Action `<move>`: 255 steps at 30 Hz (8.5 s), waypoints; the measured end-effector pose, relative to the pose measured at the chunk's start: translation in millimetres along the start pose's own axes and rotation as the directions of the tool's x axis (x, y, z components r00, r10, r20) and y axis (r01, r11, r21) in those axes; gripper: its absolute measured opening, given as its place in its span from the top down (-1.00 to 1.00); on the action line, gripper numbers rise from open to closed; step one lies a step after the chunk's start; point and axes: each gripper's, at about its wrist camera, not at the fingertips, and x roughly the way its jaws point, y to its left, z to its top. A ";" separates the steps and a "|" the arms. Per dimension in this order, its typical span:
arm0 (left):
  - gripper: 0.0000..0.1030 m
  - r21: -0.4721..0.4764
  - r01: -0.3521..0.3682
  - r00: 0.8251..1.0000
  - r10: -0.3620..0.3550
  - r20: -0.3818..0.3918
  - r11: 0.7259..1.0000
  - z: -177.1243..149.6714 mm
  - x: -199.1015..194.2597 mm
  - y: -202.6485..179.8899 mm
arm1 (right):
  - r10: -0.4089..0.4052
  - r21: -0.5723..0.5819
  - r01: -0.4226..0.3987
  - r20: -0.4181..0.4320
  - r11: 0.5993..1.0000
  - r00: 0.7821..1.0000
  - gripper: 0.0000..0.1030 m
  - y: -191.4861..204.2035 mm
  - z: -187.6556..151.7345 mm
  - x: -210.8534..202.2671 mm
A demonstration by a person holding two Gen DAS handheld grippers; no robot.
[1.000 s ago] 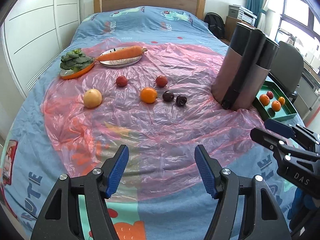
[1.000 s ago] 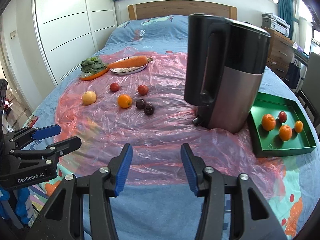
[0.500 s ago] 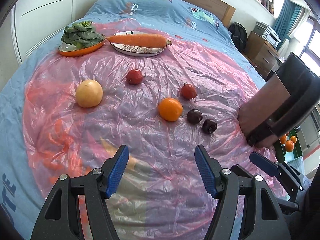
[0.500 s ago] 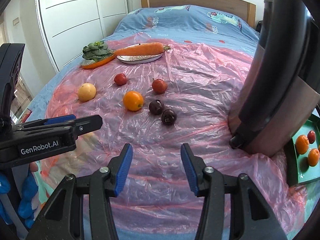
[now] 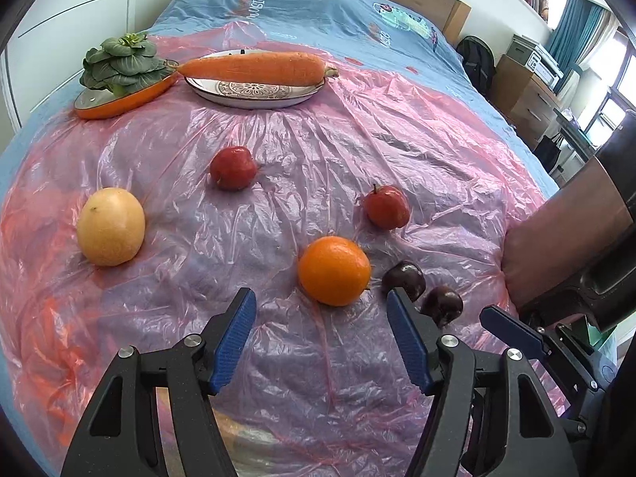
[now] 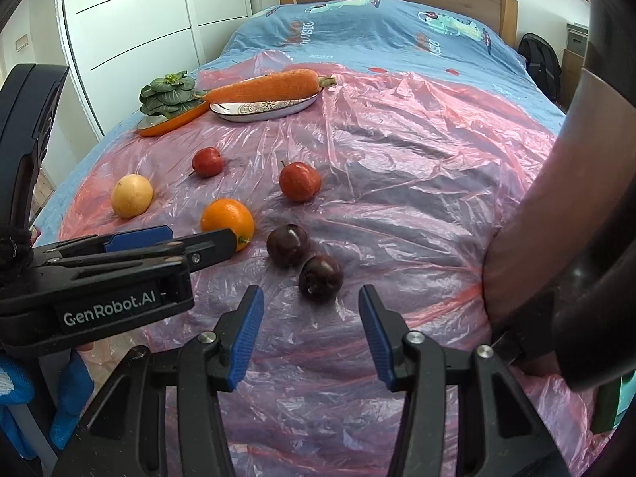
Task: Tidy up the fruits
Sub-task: 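Grasp the orange with the left tool while the right tool grasps a dark plum, then carry the orange and plum over the green tray with both tools, then open the left tool on the orange while the right tool releases the plum, then withdraw both tools from the tray back over the bed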
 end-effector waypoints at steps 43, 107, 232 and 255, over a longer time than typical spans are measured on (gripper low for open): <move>0.61 0.023 0.016 0.999 -0.017 0.039 1.000 4.4 -36.0 1.6 | 0.039 -0.023 -0.038 0.034 0.999 0.999 0.29 13.7 8.7 -33.0; 0.35 0.153 -0.014 1.000 0.014 0.002 0.988 8.0 18.5 -18.6 | 0.070 0.040 -0.068 -0.043 0.997 0.997 0.28 -5.0 -12.4 14.2; 0.24 0.608 0.196 0.980 -0.162 -0.111 0.769 -28.0 6.4 -440.6 | -0.377 0.476 0.319 0.027 0.819 0.926 -0.55 -377.4 -107.0 -181.0; 0.23 0.505 0.135 0.991 -0.130 -0.045 0.853 -94.1 -104.8 -305.0 | -0.309 0.424 0.262 0.043 0.867 0.950 -0.59 -251.8 -124.0 -225.9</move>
